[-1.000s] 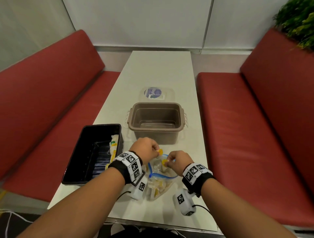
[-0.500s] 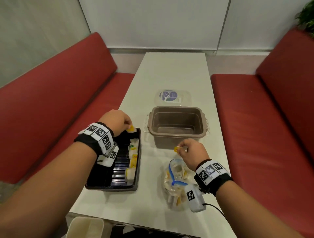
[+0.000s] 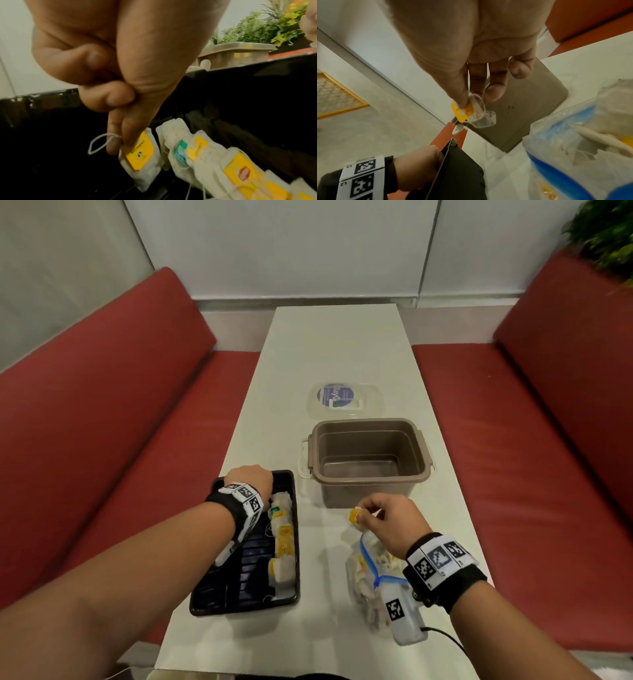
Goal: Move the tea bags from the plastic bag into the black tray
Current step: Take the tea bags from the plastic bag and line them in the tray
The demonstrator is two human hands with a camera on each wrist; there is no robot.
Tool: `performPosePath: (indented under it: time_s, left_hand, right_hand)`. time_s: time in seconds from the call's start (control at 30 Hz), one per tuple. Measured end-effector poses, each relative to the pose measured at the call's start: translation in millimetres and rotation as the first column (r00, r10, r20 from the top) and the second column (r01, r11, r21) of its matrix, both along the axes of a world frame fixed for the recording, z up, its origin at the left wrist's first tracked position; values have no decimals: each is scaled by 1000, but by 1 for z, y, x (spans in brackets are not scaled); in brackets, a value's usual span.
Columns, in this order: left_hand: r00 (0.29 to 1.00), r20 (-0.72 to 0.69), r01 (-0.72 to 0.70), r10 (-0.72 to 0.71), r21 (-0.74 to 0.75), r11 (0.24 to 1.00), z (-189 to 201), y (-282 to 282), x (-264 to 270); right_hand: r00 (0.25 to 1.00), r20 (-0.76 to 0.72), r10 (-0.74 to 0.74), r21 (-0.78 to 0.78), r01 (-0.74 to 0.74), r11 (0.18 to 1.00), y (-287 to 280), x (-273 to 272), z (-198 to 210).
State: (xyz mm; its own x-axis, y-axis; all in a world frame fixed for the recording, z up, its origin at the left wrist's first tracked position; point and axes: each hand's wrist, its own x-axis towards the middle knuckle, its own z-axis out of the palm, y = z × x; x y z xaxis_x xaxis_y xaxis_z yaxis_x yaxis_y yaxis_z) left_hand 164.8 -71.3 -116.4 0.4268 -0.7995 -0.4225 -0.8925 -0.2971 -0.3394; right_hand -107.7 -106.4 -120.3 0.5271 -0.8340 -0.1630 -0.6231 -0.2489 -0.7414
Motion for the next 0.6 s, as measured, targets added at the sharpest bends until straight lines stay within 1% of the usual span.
performPosePath:
  time_s: [0.2,0.27,0.5,0.6]
  left_hand:
    - [991,69,117,-118,7,993,-12,0,0]
    - [988,80,135,-135,-1,991,-12,0,0]
    - [995,19,97,-97,21,995,2,-2,5]
    - [996,-23,88,-88,-21,996,13,-2,14]
  right_hand:
    - [999,28,-22,40,21,999,11,3,-5]
    - [999,29,-27,42,26,999,13,5,-7]
    - [999,27,-46,32,46,998,15,13,-8]
    - [999,42,-30,19,29,999,13,22,0]
